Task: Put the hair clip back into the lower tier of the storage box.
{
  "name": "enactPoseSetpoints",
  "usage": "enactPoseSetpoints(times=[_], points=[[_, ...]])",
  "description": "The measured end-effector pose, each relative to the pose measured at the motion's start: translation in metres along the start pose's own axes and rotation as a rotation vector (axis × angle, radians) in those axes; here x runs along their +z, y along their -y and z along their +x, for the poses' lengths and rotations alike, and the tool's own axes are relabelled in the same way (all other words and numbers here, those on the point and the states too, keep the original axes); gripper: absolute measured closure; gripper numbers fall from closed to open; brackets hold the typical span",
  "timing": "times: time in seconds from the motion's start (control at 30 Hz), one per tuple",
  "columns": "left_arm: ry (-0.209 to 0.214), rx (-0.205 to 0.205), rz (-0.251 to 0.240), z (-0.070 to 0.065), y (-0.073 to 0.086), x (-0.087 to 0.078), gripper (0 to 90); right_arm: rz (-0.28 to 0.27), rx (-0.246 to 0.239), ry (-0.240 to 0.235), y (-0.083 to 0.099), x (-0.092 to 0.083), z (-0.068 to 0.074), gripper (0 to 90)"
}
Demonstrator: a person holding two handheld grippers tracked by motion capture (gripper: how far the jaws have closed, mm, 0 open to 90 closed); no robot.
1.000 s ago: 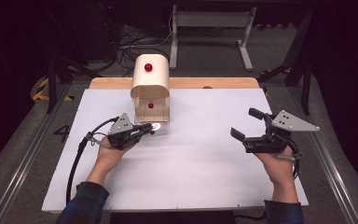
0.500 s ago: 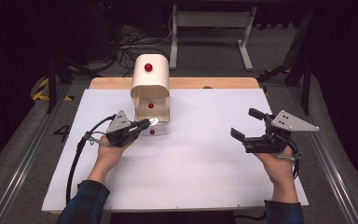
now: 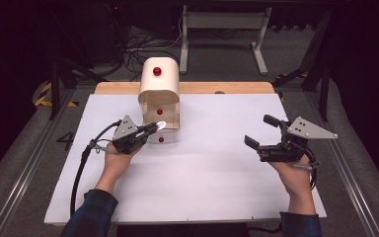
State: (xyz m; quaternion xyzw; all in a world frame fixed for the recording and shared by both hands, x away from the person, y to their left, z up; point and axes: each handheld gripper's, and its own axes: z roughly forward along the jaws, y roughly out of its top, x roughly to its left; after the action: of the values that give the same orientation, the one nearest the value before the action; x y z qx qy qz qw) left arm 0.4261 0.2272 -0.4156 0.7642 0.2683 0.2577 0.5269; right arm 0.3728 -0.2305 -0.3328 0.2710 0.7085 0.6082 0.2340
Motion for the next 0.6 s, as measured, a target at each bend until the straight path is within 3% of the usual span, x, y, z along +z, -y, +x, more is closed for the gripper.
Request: enactPoseSetpoints(times=[0.6], points=[[-0.055, -0.012, -0.005, 0.0025, 0.0024, 0.0022, 83.6, 0.003, 0.0, 0.002, 0.0, -0.0004, 0.0005, 3.3]])
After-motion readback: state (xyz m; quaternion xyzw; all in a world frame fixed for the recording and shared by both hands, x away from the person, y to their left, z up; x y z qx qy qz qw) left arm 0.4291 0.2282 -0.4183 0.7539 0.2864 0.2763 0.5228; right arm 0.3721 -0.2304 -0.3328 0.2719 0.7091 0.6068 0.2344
